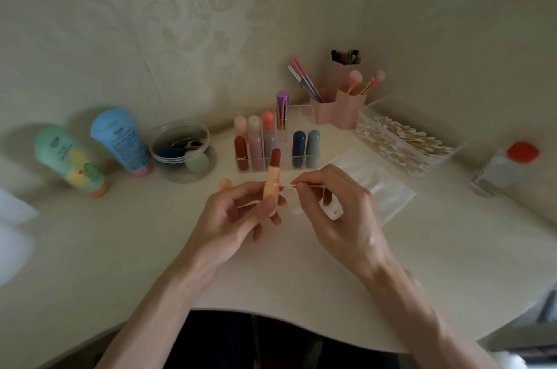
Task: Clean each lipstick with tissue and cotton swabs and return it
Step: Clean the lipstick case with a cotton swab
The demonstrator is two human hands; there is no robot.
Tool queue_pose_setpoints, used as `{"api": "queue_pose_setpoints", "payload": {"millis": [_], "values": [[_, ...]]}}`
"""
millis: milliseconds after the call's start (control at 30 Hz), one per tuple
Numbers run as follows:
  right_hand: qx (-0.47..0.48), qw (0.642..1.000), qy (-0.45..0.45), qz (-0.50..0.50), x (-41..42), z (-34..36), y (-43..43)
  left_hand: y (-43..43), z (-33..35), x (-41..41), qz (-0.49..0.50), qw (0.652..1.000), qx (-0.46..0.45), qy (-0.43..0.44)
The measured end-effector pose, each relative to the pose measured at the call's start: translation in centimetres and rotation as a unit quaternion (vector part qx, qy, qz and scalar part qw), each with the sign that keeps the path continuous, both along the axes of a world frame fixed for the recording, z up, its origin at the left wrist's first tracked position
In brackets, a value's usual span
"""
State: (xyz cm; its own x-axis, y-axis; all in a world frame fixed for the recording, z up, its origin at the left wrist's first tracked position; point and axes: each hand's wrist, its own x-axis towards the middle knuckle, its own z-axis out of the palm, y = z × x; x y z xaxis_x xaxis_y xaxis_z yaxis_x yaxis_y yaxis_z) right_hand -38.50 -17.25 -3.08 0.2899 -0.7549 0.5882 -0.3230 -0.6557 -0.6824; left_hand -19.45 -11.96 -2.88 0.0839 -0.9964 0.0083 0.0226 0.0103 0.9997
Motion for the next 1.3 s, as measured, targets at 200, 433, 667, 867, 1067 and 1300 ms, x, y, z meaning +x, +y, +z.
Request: {"api": "queue_pose_setpoints", "payload": {"millis": [200,433,667,867,1067,1300], "values": [[0.014,1.0,0.015,0.021,0.18,0.04,0.21,-0.17,-0.12,0.01,0.004,1.0,0.003,0.028],[-0.004,1.0,0.008,-0.002,0.15,0.11,0.21,-0.14,-0.15,0.05,0.001,1.0,0.004,0.023],[0.018,1.0,0.011,-0.022,-0.07,-0.01,0.1,-0.12,-0.07,0.1,-0.004,1.0,0.0,0.026],[0.019,1.0,0.02,-0.005,-0.19,0.01,0.1,-0.2,-0.32,0.24,-0.006,1.0,-0.004,0.021],[0.014,1.0,0.025,-0.01,-0.19,-0.05,0.01,-0.25,-0.47,0.26,-0.002,1.0,-0.014,0.006],[-0.001,0.999,0.031,0.01,0.17,-0.23,0.26,-0.32,-0.67,-0.04,0.009,1.0,-0.014,0.001]]}}
